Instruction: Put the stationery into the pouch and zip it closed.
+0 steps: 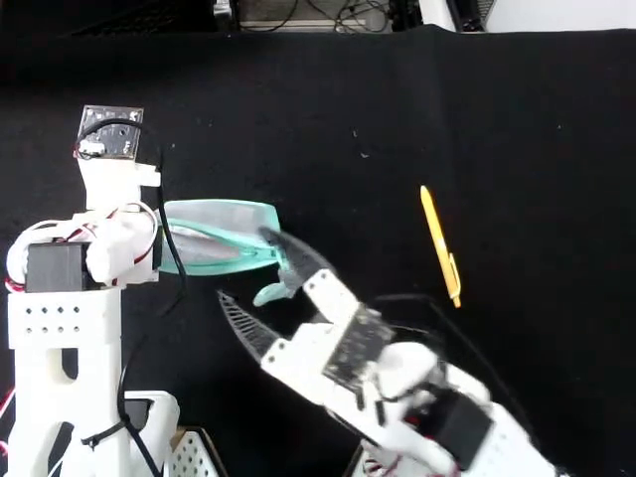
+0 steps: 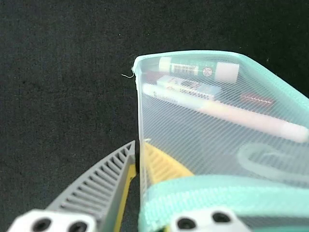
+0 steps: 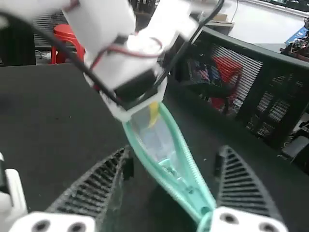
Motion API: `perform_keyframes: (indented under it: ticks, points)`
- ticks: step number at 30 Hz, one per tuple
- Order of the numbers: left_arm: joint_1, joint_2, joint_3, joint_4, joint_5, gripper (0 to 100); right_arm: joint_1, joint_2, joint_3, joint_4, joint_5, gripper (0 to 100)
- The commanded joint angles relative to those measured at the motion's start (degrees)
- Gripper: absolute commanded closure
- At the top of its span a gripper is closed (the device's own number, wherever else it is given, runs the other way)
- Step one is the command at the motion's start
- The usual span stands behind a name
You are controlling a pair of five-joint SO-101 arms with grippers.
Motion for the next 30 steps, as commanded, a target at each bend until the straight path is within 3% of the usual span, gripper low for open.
perform_keyframes:
  ticks: [1,6,8,11,13,16,20,30]
  points:
    - [-0.66,0.26,0.92,-0.26,-0.18,97,6.51,-0.75,-12.62,2.11,-0.53,82.7]
    - [-0.66,0.26,0.92,-0.26,-0.18,97,34.29,-0.31,-15.52,3.43,-0.53,98.8]
    - [-0.66,0.26,0.92,-0.26,-0.18,97,45.36,-0.04,-11.38,4.31,-0.70,95.0]
    - [-0.66,0.26,0.92,-0.26,-0.18,97,54.51,-0.04,-2.33,4.40,0.44,84.8]
    - [-0.66,0.26,0.92,-0.26,-0.18,97,57.58,0.40,4.70,4.22,4.57,78.9]
    - [-0.66,0.26,1.01,-0.26,-0.18,97,59.52,2.95,13.58,1.93,10.37,77.7]
    - [-0.66,0.26,1.01,-0.26,-0.26,97,62.51,10.24,17.98,-3.16,11.69,77.6]
    - [-0.75,0.26,1.01,-0.26,-0.26,97,62.95,46.90,-4.26,-4.22,11.60,77.3]
